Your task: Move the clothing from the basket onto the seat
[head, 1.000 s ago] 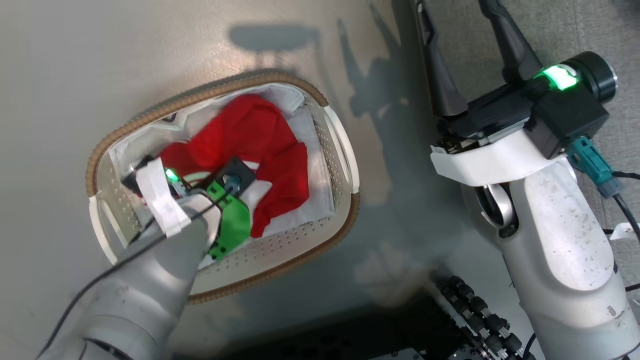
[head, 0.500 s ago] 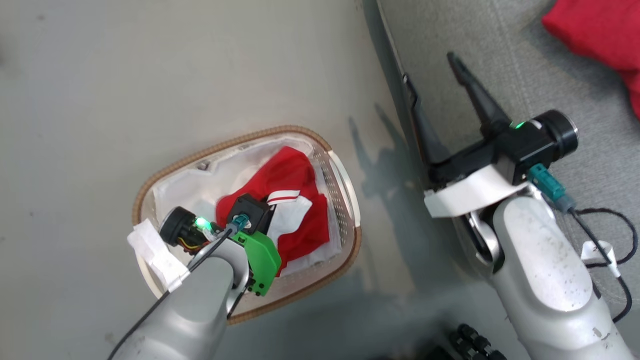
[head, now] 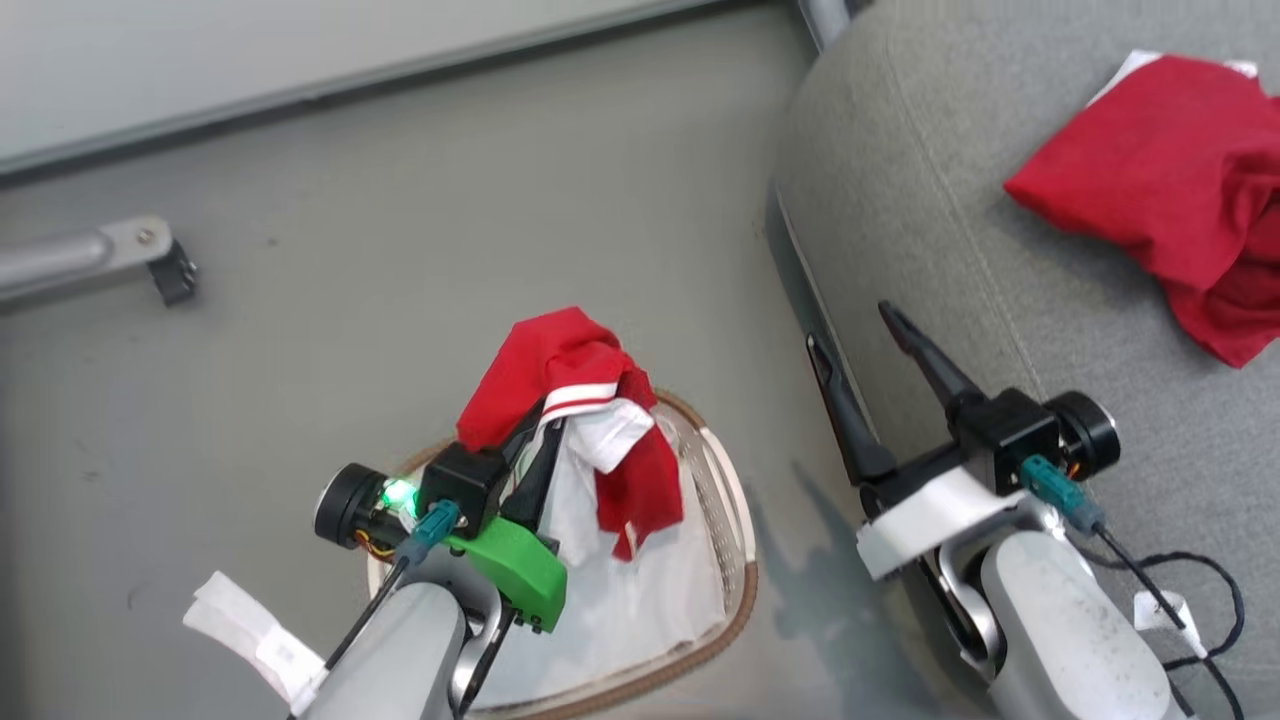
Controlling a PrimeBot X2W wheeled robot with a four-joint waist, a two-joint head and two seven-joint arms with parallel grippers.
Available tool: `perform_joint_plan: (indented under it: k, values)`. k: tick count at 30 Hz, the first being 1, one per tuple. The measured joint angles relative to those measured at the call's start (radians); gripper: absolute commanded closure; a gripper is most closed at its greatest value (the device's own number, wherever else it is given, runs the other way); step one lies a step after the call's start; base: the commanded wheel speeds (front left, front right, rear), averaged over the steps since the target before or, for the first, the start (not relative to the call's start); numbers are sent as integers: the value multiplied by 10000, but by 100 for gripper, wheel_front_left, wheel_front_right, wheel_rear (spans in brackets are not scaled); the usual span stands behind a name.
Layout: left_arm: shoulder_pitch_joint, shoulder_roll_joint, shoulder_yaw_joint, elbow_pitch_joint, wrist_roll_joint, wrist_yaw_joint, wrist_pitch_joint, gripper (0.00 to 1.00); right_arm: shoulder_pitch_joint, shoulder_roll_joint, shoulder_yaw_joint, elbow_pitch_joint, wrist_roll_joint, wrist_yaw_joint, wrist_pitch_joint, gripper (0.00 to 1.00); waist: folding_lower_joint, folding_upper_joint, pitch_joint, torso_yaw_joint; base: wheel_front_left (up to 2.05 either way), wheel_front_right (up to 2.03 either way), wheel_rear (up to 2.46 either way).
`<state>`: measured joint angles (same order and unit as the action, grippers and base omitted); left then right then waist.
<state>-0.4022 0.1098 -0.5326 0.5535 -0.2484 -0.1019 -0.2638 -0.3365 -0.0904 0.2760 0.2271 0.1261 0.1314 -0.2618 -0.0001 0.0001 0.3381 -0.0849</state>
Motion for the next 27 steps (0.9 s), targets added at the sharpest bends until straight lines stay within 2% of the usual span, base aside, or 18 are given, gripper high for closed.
perform_joint_plan:
  k: [6, 14, 22, 27]
  values:
    - [527, -61, 665, -1691, 341, -125, 0, 100, 608, -10, 150, 217, 67, 0, 0, 0, 0, 0, -1130, 354, 0, 0, 0]
    - [779, -355, 1227, -3133, 562, -215, 0, 100, 1236, 92, 508, 466, 125, 0, 0, 0, 0, 0, -2255, 771, 0, 0, 0]
    - [1039, -489, 1154, -3741, 598, -253, 0, 100, 1400, 52, 1467, 424, 144, 0, 0, 0, -1, 0, -2906, 1175, 0, 0, 0]
    - [1059, -537, 826, -3908, 571, -257, -2, 100, 892, 2, 2431, 322, 295, 0, 0, 0, 0, 0, -3021, 1510, 0, 0, 0]
